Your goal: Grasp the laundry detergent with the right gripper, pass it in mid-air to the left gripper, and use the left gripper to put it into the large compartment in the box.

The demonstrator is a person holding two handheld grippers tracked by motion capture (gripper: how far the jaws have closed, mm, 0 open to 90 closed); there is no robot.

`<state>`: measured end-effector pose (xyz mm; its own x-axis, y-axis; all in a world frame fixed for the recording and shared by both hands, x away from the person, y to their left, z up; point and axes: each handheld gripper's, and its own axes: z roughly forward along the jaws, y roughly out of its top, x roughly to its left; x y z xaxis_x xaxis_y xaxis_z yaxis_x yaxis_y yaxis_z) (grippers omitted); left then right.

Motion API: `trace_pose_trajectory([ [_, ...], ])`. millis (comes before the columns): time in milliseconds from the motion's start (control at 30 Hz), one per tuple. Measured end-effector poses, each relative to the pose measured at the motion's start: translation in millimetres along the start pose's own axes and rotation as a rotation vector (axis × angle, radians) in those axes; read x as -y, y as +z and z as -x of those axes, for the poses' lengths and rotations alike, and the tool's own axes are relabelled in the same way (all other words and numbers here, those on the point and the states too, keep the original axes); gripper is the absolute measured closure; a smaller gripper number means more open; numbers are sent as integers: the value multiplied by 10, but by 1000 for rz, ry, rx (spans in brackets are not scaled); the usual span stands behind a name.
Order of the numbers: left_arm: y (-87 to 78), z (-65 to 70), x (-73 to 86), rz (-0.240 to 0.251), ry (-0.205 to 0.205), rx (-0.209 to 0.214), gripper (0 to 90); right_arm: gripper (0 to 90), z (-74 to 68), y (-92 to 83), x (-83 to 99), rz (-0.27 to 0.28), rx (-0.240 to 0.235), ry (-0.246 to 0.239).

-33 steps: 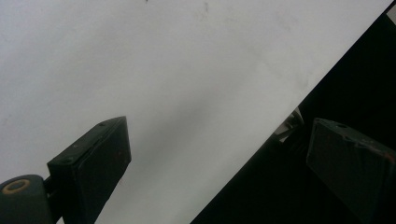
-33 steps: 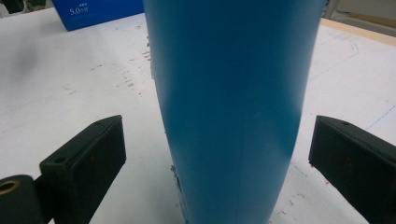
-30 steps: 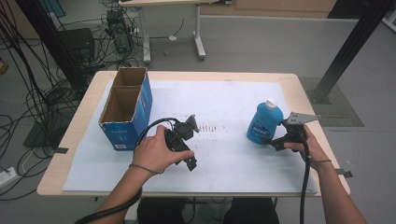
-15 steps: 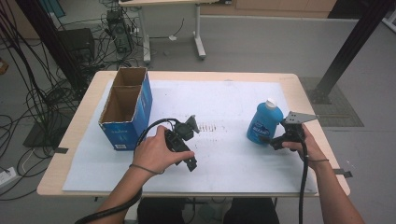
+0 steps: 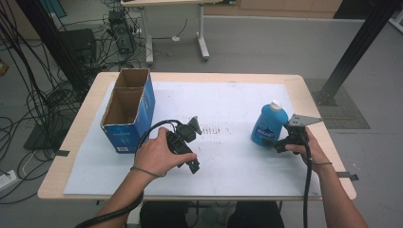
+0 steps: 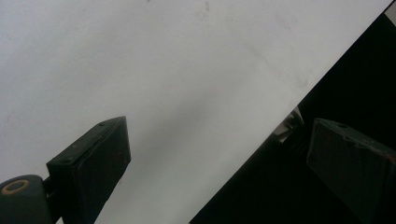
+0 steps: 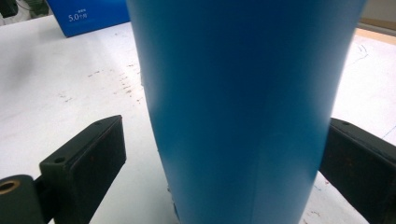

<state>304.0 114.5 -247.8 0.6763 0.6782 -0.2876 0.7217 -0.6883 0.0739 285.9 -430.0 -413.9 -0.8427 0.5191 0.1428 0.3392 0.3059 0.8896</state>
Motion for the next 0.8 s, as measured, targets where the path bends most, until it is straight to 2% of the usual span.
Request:
trace_pose_trajectory([
  [800,-4,2,-1,-7,-1,-1,64,38,-9,-1,30,11,4,5],
])
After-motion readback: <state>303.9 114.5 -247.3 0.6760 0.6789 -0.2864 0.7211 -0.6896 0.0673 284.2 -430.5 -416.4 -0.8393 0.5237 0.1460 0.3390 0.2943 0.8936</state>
